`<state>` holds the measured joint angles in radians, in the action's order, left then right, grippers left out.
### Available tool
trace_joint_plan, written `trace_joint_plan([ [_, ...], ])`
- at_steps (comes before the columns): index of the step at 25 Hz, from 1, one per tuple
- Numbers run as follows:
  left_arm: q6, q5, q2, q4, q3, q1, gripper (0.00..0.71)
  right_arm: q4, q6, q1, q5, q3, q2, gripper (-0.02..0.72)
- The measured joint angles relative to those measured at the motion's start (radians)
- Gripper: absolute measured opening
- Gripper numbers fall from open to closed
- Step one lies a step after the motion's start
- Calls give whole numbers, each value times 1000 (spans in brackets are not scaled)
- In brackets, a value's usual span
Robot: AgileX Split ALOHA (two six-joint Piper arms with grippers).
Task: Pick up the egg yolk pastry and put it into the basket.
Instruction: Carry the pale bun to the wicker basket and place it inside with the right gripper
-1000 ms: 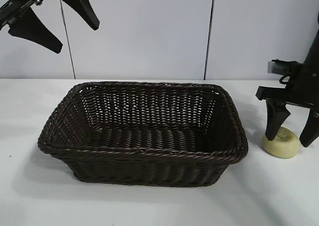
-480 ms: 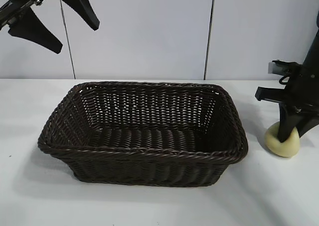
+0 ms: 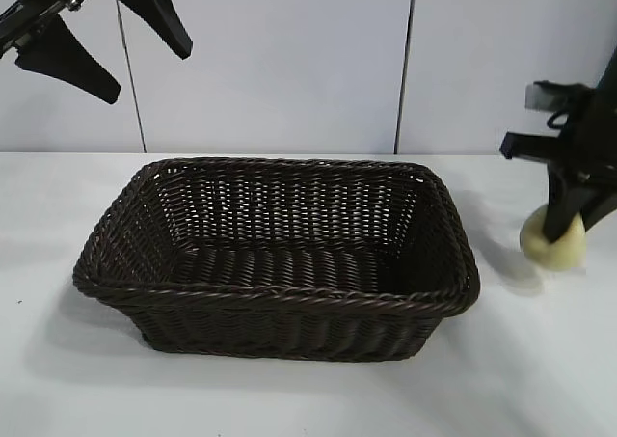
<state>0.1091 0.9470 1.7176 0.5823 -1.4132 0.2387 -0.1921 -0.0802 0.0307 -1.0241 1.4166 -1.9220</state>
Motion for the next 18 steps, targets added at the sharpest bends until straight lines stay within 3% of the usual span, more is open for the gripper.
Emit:
trace_joint_plan([
  [5, 0, 3, 0, 0, 0, 0, 549, -32, -17, 0, -64, 88, 87, 83],
  [14, 0, 11, 0, 0, 0, 0, 549, -70, -18, -12, -111, 120, 123, 83],
  [18, 0, 11, 0, 0, 0, 0, 549, -141, -29, -12, -111, 120, 123, 79],
])
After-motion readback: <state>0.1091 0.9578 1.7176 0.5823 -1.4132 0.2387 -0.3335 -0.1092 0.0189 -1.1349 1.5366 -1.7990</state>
